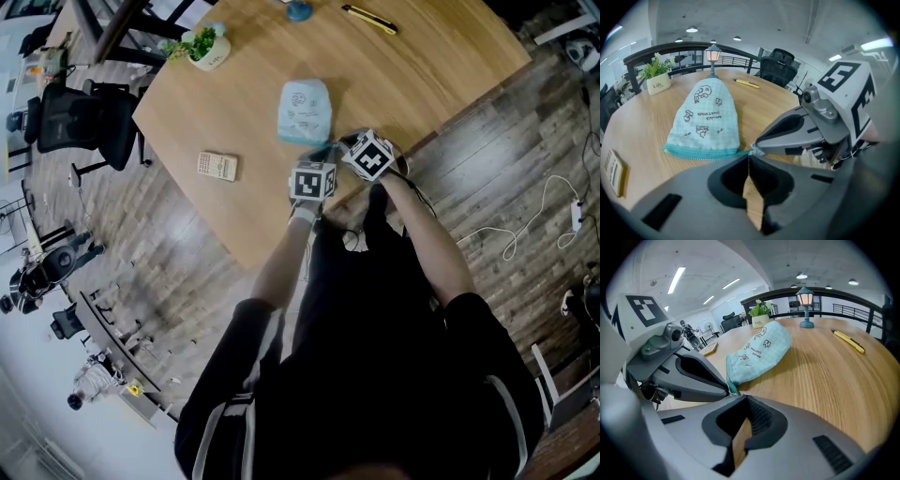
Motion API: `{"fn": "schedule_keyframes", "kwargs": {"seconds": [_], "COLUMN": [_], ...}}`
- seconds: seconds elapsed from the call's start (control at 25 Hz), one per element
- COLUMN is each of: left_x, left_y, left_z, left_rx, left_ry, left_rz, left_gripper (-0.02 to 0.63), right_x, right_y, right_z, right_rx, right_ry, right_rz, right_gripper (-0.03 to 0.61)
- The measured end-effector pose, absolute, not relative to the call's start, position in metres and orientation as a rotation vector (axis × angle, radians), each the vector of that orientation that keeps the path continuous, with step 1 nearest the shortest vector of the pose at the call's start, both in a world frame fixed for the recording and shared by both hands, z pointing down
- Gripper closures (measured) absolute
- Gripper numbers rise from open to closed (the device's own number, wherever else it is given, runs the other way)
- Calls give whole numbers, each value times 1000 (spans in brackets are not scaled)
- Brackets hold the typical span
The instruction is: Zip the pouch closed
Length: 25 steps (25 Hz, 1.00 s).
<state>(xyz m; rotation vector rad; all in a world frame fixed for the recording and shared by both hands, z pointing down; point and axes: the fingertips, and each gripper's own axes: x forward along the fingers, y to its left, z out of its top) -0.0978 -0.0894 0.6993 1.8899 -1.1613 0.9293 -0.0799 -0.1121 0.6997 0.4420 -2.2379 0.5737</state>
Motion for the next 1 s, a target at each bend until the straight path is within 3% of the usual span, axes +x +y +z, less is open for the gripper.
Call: {"fn": "schedule_keyframes", "kwargs": {"seconds": [1.0], "left_x": [-136], "left_y": [-100], "left_z": [693], "left_rx": [1856], "left_ry": [-1188], "left_rz": [909], "left_gripper": [607], "right_x": [-79], "right_y": [-125], "right_z": [706], "right_rx": [451], "right_ry": [-2239], "right_rz": [544], "right_gripper": [568]}}
